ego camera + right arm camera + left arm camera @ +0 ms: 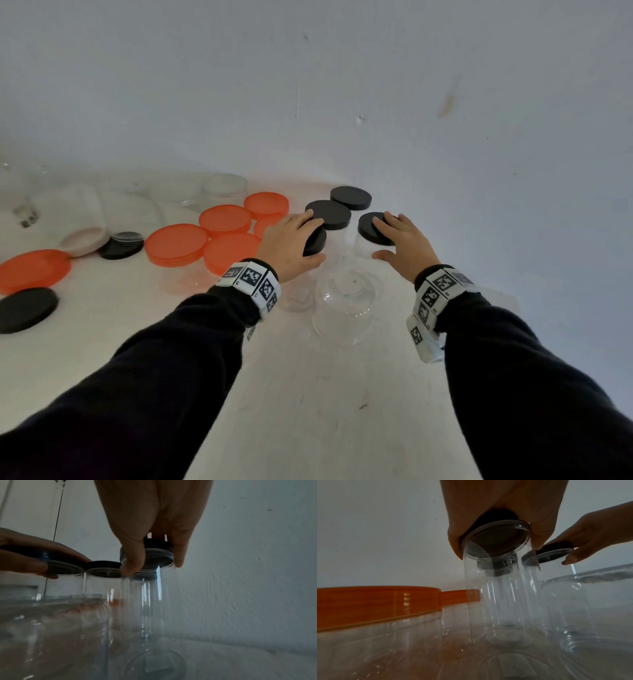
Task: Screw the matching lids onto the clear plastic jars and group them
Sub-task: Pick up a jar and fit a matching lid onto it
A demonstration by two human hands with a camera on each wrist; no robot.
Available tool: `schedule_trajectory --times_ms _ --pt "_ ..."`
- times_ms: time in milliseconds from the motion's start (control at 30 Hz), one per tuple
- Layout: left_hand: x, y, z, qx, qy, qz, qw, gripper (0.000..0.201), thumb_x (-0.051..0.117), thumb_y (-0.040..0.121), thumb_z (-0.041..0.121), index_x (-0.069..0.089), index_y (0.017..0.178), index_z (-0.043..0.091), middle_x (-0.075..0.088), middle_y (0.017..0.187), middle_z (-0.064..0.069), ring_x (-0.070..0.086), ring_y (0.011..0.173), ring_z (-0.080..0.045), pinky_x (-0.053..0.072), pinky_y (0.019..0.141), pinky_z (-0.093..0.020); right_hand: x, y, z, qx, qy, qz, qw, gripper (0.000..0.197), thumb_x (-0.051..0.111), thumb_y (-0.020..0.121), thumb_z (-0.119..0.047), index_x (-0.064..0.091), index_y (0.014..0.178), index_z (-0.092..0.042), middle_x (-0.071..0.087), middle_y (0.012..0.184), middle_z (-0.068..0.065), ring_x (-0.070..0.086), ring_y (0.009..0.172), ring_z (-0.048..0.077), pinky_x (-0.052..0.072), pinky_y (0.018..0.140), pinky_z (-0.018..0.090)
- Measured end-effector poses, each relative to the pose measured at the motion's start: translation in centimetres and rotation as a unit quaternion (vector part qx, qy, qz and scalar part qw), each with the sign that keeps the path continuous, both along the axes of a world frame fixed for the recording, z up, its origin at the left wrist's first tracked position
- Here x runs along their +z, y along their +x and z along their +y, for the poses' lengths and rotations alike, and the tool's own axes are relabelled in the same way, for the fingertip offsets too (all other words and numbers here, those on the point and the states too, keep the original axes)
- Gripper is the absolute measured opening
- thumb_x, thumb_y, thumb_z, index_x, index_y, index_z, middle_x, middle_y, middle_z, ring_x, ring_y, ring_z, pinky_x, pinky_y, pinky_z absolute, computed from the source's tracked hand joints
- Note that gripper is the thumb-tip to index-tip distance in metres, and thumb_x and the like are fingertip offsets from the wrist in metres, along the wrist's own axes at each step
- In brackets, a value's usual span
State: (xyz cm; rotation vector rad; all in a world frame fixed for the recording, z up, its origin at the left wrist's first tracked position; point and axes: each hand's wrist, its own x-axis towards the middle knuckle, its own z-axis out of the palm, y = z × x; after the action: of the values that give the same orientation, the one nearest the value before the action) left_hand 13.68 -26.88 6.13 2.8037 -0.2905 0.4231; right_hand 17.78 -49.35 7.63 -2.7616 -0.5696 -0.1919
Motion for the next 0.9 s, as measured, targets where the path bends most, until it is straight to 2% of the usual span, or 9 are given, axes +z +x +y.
schedule_trajectory --times_ms 133,300,500,567,633,700,733,833,900 --pt "0.1 -0.1 0.0 0.004 0.003 0.0 1.0 0.065 0.056 0.087 0.043 0.032 0.143 0.021 0.023 0.153 0.0 0.022 0.138 -0.021 0.027 0.108 -0.041 -0.3 0.6 0.7 -0.009 -0.006 -0.022 1.0 0.067 0.062 0.088 -0.028 0.029 0.145 -0.021 0.022 0.154 0.002 0.011 0.143 0.023 0.025 0.109 0.037" --pt "0.0 -0.1 -0.1 0.006 -0.001 -0.003 1.0 0.064 0.057 0.086 0.042 0.034 0.142 0.02 0.025 0.152 0.0 0.022 0.137 -0.02 0.028 0.106 -0.043 -0.8 1.3 1.1 -0.018 -0.006 -0.041 0.999 0.066 0.062 0.088 -0.031 0.031 0.145 -0.023 0.024 0.154 0.001 0.012 0.143 0.022 0.034 0.105 0.043" --pt "0.1 -0.1 0.0 0.007 0.011 0.001 1.0 0.064 0.057 0.087 0.043 0.033 0.142 0.021 0.025 0.152 -0.001 0.022 0.138 -0.02 0.028 0.107 -0.042 -1.0 1.5 1.8 -0.021 0.01 -0.048 0.999 0.064 0.064 0.086 -0.032 0.036 0.142 -0.018 0.03 0.148 0.003 0.017 0.138 0.025 0.043 0.095 0.046" --pt "0.2 -0.2 0.0 0.01 0.02 0.002 1.0 0.064 0.056 0.087 0.043 0.032 0.142 0.021 0.025 0.152 0.0 0.022 0.138 -0.02 0.029 0.107 -0.042 -0.6 1.6 1.9 -0.014 -0.002 -0.037 0.999 0.064 0.065 0.085 -0.032 0.036 0.141 -0.016 0.031 0.147 0.004 0.019 0.136 0.027 0.04 0.099 0.044" --pt "0.3 -0.2 0.0 0.012 0.029 0.005 0.999 0.065 0.056 0.087 0.044 0.032 0.143 0.021 0.024 0.152 0.0 0.022 0.138 -0.02 0.03 0.106 -0.042 0.0 1.5 2.0 -0.014 -0.024 -0.032 0.999 0.066 0.064 0.086 -0.033 0.033 0.141 -0.014 0.028 0.149 0.007 0.021 0.136 0.029 0.031 0.107 0.044" --pt "0.2 -0.2 0.0 0.013 0.033 0.008 0.999 0.065 0.055 0.087 0.044 0.031 0.143 0.021 0.024 0.152 0.0 0.022 0.138 -0.02 0.03 0.106 -0.043 0.5 0.7 2.3 -0.016 -0.01 -0.06 0.998 0.066 0.063 0.086 -0.033 0.033 0.14 -0.01 0.025 0.15 0.01 0.023 0.137 0.031 0.025 0.111 0.043" --pt "0.2 -0.1 0.0 0.012 0.032 0.009 0.999 0.065 0.055 0.087 0.044 0.031 0.143 0.021 0.024 0.152 0.0 0.022 0.138 -0.02 0.03 0.106 -0.043 0.6 0.0 2.4 -0.011 0.014 -0.088 0.996 0.063 0.063 0.086 -0.031 0.036 0.138 -0.008 0.029 0.148 0.012 0.027 0.135 0.031 0.027 0.11 0.043" --pt "0.3 -0.1 0.0 0.012 0.032 0.01 0.999 0.065 0.056 0.087 0.044 0.031 0.143 0.021 0.024 0.152 -0.001 0.022 0.138 -0.021 0.029 0.107 -0.044 0.0 -2.9 3.1 0.023 0.096 -0.163 0.982 0.04 0.062 0.085 -0.019 0.05 0.121 -0.004 0.047 0.128 0.012 0.042 0.119 0.03 0.043 0.092 0.038" --pt "0.3 0.0 0.1 0.011 0.034 0.014 0.999 0.066 0.056 0.087 0.044 0.031 0.143 0.021 0.023 0.153 -0.001 0.021 0.138 -0.021 0.028 0.108 -0.046 -0.9 -4.7 3.2 0.046 0.1 -0.147 0.983 0.029 0.058 0.088 -0.015 0.054 0.114 -0.005 0.049 0.121 0.009 0.044 0.113 0.025 0.04 0.084 0.028"
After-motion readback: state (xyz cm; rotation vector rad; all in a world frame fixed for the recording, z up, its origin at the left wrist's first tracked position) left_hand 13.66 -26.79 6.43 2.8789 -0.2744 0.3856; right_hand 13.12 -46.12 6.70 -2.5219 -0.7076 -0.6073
